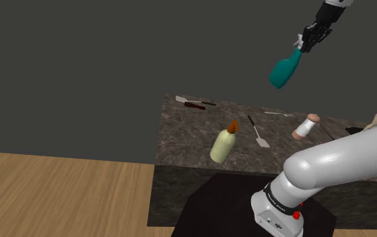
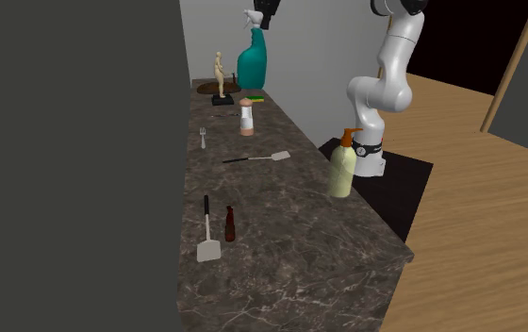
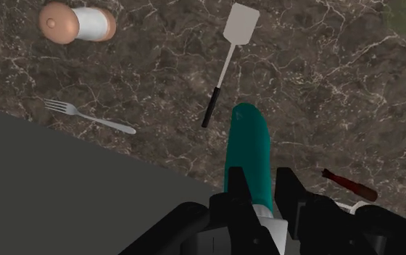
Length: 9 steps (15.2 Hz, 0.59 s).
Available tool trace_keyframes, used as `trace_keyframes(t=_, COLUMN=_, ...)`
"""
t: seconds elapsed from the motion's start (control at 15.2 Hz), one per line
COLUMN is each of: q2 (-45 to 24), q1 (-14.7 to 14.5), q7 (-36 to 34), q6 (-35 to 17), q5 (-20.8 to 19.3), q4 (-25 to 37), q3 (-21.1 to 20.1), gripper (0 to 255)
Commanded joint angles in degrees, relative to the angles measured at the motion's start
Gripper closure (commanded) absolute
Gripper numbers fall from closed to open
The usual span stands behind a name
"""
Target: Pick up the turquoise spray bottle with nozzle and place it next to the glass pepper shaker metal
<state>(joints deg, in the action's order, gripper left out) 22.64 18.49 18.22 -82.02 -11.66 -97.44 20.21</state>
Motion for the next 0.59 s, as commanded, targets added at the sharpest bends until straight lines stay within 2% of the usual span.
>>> trace_keyframes(t=0.0, q2=1.3, q1=0.83, q7=2.58, q6=0.14, q5=-0.82, q4=-0.67, q3=1.68, gripper=255)
trace_keyframes(t=0.53, q2=2.54, q1=3.54, q7=13.7, q6=0.24, q5=-3.35, q4=0.43, q3=9.91, gripper=255)
